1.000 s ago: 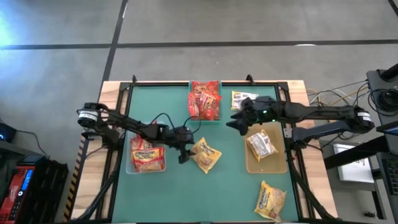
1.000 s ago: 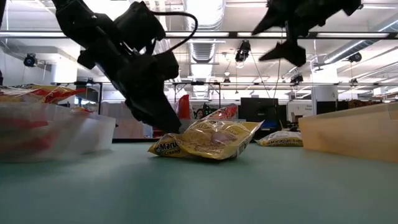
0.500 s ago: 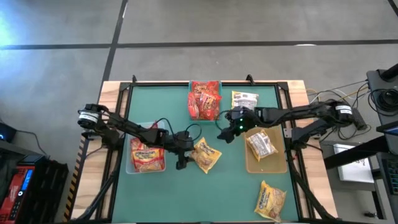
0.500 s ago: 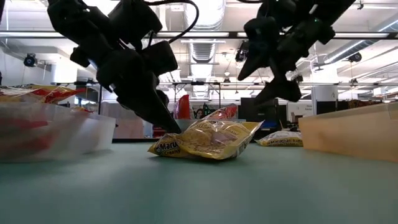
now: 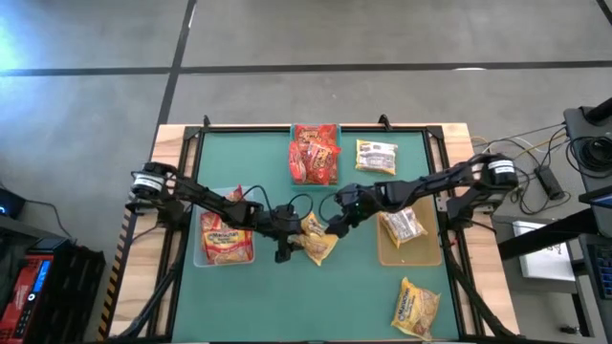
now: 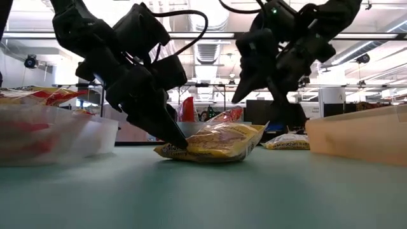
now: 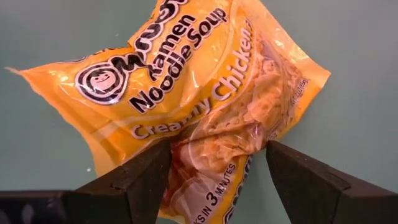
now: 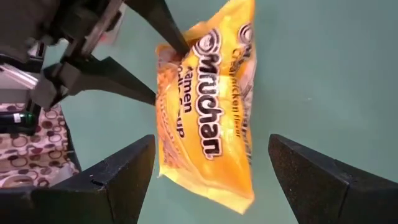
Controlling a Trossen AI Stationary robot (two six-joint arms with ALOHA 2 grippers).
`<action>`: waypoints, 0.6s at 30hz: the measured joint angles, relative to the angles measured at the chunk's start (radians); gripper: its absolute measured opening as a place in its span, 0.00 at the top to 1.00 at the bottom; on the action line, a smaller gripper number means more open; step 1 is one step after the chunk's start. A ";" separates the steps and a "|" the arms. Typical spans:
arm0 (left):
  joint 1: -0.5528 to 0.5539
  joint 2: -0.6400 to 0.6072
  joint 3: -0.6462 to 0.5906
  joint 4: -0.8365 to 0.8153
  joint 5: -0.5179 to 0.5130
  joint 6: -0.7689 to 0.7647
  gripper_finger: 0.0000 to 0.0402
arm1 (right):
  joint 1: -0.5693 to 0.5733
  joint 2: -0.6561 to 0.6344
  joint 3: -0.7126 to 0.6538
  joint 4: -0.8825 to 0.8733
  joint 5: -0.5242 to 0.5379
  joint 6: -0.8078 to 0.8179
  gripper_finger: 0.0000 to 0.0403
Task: Sort Maruchan noodles
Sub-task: Put the yellow noodle pack into the yellow bin
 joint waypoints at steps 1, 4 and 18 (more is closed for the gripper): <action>0.000 0.000 0.000 0.001 0.000 0.001 0.38 | 0.005 0.015 0.000 0.016 0.000 0.006 0.25; 0.000 0.000 0.000 0.000 0.002 0.001 0.38 | 0.012 0.059 0.000 0.044 -0.003 0.018 0.25; -0.002 0.001 -0.004 0.003 -0.070 0.002 0.38 | 0.017 0.200 0.000 0.258 -0.094 0.056 0.25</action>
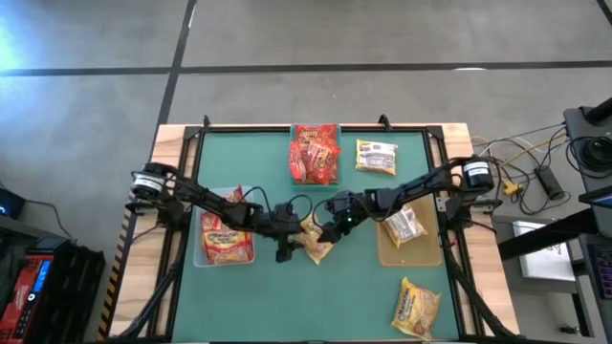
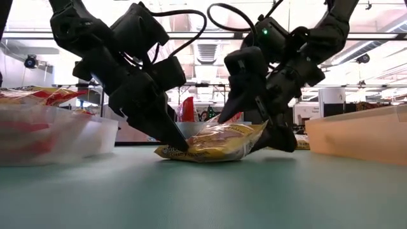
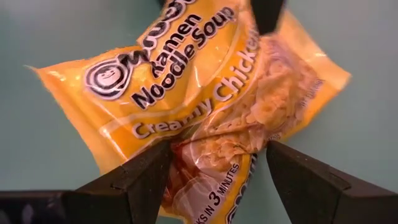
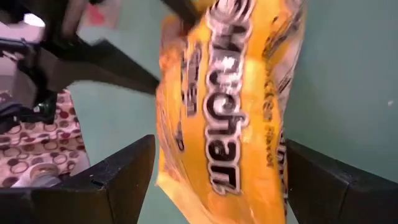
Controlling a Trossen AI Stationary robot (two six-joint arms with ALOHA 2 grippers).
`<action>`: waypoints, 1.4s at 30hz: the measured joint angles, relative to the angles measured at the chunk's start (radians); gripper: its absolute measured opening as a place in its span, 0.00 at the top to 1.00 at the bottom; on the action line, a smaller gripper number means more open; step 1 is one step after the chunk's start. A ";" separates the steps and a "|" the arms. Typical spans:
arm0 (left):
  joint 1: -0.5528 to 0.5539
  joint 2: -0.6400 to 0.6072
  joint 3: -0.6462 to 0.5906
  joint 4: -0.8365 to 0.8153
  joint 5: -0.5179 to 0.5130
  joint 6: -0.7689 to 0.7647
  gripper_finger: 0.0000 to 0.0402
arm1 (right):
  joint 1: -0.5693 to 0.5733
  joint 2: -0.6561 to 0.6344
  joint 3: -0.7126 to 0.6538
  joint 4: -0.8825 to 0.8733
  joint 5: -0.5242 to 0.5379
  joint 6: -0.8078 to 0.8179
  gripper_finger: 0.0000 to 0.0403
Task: Sort Maruchan noodles
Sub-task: Put the yellow noodle pack into the yellow bin
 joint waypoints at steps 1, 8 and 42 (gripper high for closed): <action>0.000 0.000 0.000 -0.001 -0.015 0.000 0.38 | 0.000 0.009 0.000 0.006 -0.009 0.003 0.25; 0.003 0.001 -0.002 0.023 -0.029 0.000 0.38 | 0.002 0.026 0.000 0.054 -0.014 -0.011 0.25; 0.002 -0.139 -0.004 -0.032 -0.032 -0.124 0.37 | 0.002 0.030 0.000 0.084 -0.012 -0.111 0.72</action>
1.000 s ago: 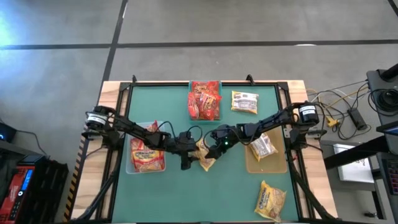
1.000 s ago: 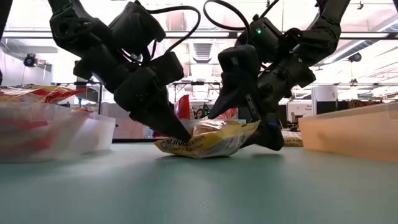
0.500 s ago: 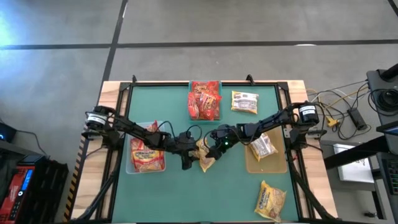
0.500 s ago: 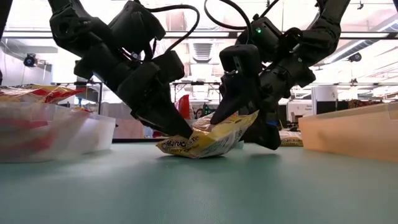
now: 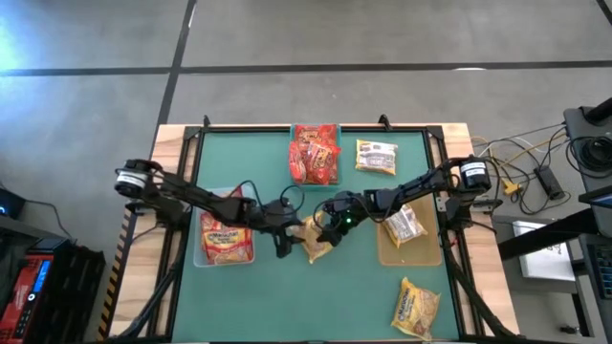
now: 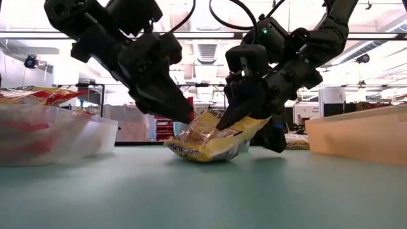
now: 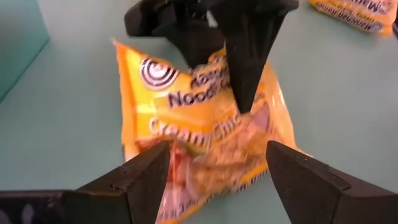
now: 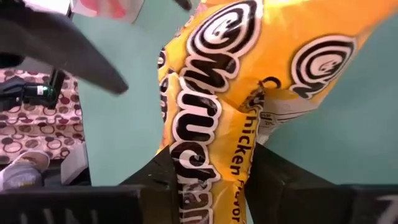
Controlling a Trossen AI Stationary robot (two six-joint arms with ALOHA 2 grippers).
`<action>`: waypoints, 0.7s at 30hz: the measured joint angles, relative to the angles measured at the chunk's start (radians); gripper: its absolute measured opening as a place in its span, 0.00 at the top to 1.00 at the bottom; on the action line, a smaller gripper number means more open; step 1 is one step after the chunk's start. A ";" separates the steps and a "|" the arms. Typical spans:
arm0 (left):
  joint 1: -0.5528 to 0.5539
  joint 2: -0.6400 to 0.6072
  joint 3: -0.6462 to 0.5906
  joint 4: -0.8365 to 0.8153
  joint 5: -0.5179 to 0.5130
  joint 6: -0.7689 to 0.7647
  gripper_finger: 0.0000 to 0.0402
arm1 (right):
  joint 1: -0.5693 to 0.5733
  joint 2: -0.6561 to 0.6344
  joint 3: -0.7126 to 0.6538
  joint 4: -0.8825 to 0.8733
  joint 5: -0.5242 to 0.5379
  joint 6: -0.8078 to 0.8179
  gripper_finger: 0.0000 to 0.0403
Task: Sort Maruchan noodles
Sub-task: Put the yellow noodle pack into the yellow bin
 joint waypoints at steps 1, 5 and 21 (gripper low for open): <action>0.000 -0.010 0.000 -0.020 0.000 -0.005 0.37 | 0.000 -0.002 0.000 0.000 -0.006 -0.004 0.73; 0.000 -0.059 -0.007 -0.095 0.000 -0.031 0.37 | 0.000 -0.010 0.000 -0.001 -0.021 -0.019 0.74; -0.026 -0.225 -0.149 -0.201 -0.125 -0.251 0.37 | -0.024 -0.205 0.019 -0.257 -0.067 -0.142 0.75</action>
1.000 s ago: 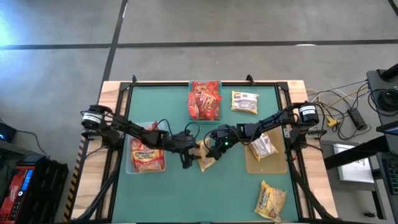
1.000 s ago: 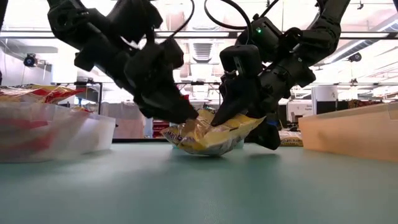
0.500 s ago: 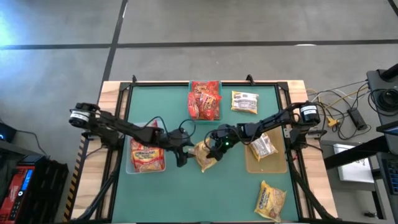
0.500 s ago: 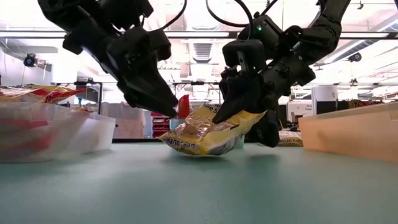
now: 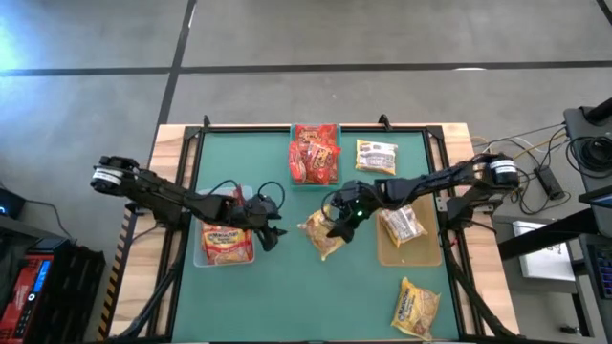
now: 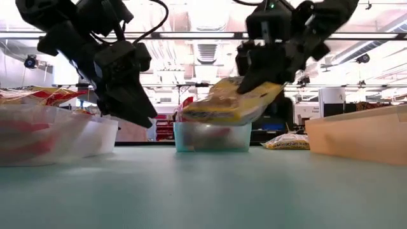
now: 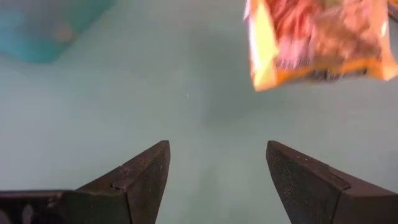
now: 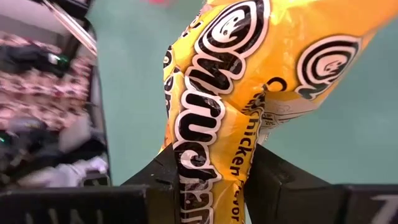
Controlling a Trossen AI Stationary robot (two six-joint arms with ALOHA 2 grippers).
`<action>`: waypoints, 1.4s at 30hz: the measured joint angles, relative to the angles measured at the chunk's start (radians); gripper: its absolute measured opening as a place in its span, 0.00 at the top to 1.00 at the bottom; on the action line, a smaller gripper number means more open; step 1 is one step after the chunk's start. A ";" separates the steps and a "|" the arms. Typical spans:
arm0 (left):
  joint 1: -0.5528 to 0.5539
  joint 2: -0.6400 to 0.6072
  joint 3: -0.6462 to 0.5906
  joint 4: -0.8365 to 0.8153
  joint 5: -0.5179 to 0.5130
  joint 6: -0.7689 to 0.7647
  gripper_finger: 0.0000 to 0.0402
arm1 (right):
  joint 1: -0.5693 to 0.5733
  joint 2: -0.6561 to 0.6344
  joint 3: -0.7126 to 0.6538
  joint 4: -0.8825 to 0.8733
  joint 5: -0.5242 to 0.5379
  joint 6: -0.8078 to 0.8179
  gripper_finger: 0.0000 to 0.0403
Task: Sort Maruchan noodles
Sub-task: Put the yellow noodle pack into the yellow bin
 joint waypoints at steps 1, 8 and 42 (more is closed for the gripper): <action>0.000 -0.001 -0.005 0.012 -0.014 0.000 0.37 | -0.006 -0.029 0.006 -0.061 0.004 -0.021 0.75; 0.001 0.005 -0.022 0.122 -0.039 0.034 0.37 | -0.058 -0.235 0.088 -0.525 0.132 -0.230 0.75; 0.002 0.016 -0.021 0.168 -0.164 0.052 0.37 | -0.103 -0.382 0.149 -1.428 0.556 -0.681 0.66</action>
